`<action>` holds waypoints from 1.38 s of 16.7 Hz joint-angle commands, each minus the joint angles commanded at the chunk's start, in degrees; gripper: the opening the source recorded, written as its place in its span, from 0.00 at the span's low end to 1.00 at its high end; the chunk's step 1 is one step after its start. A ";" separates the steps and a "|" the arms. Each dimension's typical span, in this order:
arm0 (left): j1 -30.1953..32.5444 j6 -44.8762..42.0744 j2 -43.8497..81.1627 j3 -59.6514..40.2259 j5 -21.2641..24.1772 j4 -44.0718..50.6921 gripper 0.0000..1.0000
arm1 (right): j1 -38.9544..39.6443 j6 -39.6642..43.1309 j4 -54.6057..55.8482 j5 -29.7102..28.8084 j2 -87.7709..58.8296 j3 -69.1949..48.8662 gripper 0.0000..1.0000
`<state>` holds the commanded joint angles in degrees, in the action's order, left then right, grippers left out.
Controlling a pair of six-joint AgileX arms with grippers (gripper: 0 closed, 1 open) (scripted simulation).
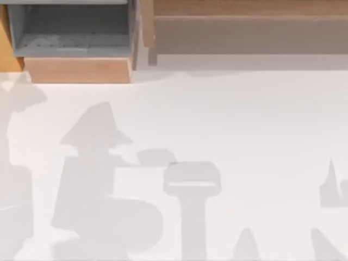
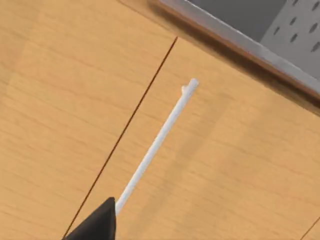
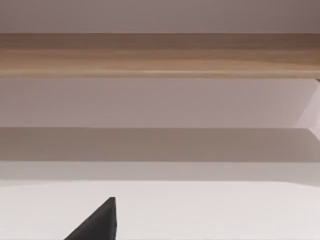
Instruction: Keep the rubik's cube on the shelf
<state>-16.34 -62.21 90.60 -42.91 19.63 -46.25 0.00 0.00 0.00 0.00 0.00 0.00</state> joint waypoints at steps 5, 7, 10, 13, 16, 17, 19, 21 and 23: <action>-4.50 -16.72 23.66 -11.71 4.22 -12.31 1.00 | 0.00 0.00 0.00 0.00 0.00 0.00 1.00; -5.85 -21.74 30.66 -15.25 5.43 -16.01 1.00 | 0.00 0.00 0.00 0.00 0.00 0.00 1.00; -7.23 -26.93 37.84 -18.94 6.66 -19.85 1.00 | 0.00 0.00 0.00 0.00 0.00 0.00 1.00; -7.66 -28.58 40.08 -20.11 7.03 -21.07 1.00 | 0.00 0.00 0.00 0.00 0.00 0.00 1.00; -7.66 -28.58 40.08 -20.11 7.03 -21.07 1.00 | 0.00 0.00 0.00 0.00 0.00 0.00 1.00; -7.36 -28.50 39.95 -19.87 6.95 -20.92 1.00 | 0.00 0.00 0.00 0.00 0.00 0.00 1.00; -7.29 -28.55 40.30 -20.77 6.73 -20.58 1.00 | 0.00 0.00 0.00 0.00 0.00 0.00 1.00; -6.92 -28.56 41.36 -22.98 6.29 -19.52 1.00 | 0.00 0.00 0.00 0.00 0.00 0.00 1.00; -6.46 -28.54 42.51 -25.36 5.85 -18.29 1.00 | 0.00 0.00 0.00 0.00 0.00 0.00 1.00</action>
<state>-22.80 -90.75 133.11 -68.27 25.48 -64.54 0.00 0.00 0.00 0.00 0.00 0.00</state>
